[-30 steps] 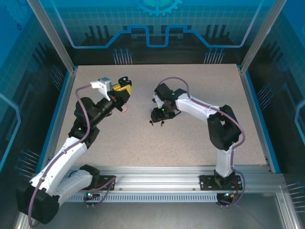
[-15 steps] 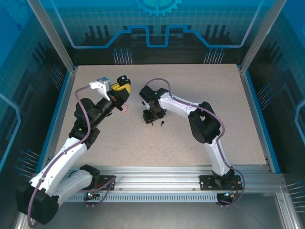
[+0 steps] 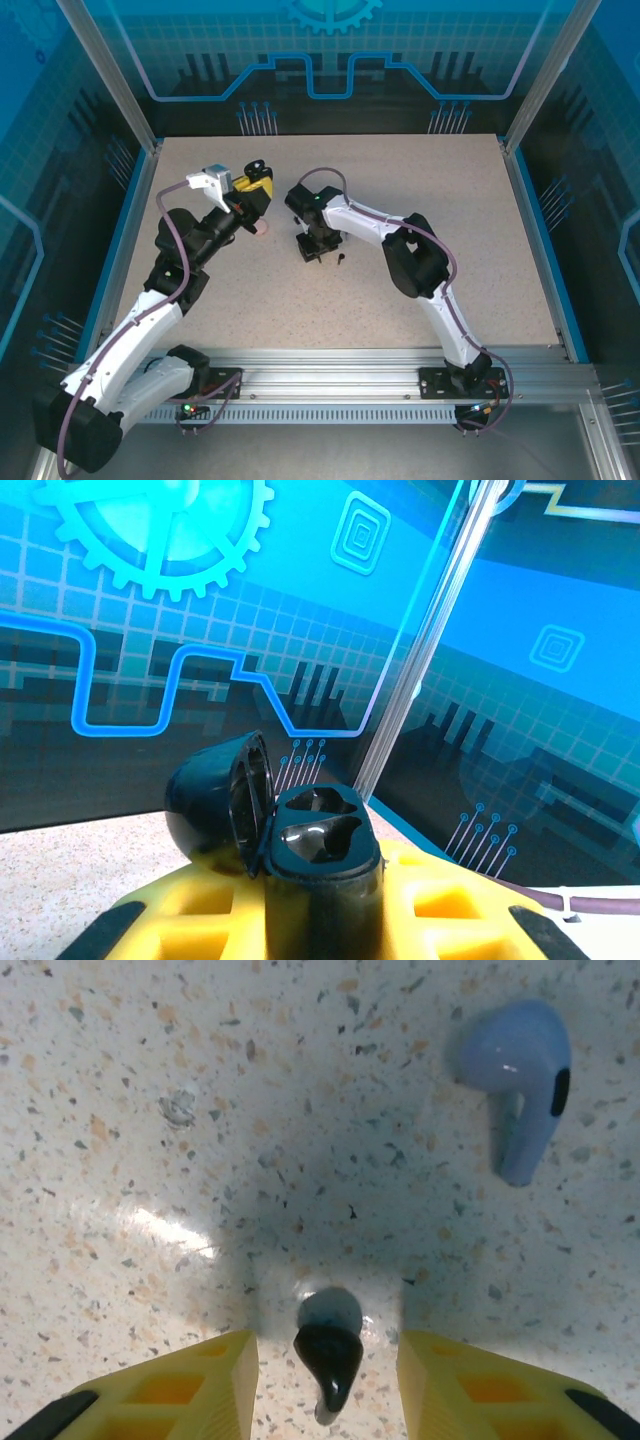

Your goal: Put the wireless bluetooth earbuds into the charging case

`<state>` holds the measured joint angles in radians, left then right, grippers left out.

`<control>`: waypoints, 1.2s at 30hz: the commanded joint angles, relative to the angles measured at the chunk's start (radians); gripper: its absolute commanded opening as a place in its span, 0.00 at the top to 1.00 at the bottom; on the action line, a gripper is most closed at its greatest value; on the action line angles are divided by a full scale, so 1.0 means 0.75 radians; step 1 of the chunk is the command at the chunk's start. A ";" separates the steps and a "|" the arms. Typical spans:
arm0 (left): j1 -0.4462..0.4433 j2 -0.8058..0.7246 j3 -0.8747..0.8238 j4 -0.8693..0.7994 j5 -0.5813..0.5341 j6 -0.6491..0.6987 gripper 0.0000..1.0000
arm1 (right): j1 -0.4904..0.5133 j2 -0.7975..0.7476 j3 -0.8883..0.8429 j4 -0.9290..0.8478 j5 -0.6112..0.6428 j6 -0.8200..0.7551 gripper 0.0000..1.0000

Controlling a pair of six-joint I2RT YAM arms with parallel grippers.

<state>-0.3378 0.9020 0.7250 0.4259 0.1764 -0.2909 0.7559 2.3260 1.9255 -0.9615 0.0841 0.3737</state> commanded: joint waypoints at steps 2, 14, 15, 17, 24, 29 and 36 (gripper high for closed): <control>-0.011 -0.025 -0.019 0.054 -0.024 -0.015 1.00 | 0.033 0.062 0.044 -0.063 0.029 0.029 0.61; -0.012 -0.032 -0.032 0.056 -0.029 -0.015 1.00 | 0.046 0.094 0.081 -0.107 0.065 0.061 0.69; -0.011 -0.032 -0.034 0.056 -0.029 -0.015 1.00 | 0.049 0.091 0.081 -0.107 0.063 0.062 0.70; -0.013 -0.031 -0.034 0.056 -0.027 -0.015 1.00 | 0.051 0.087 0.079 -0.105 0.058 0.064 0.76; -0.013 -0.031 -0.056 0.064 -0.030 -0.019 1.00 | 0.053 0.012 0.048 -0.074 0.052 0.078 0.86; -0.014 -0.036 -0.110 0.135 -0.012 -0.010 1.00 | 0.042 -0.127 0.021 -0.048 0.076 0.085 0.86; -0.024 -0.039 -0.163 0.220 0.088 0.071 1.00 | 0.005 -0.371 -0.015 -0.024 0.141 0.074 0.87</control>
<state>-0.3420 0.8925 0.6174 0.5041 0.1890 -0.2817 0.7757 2.1582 1.9221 -0.9852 0.1516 0.4229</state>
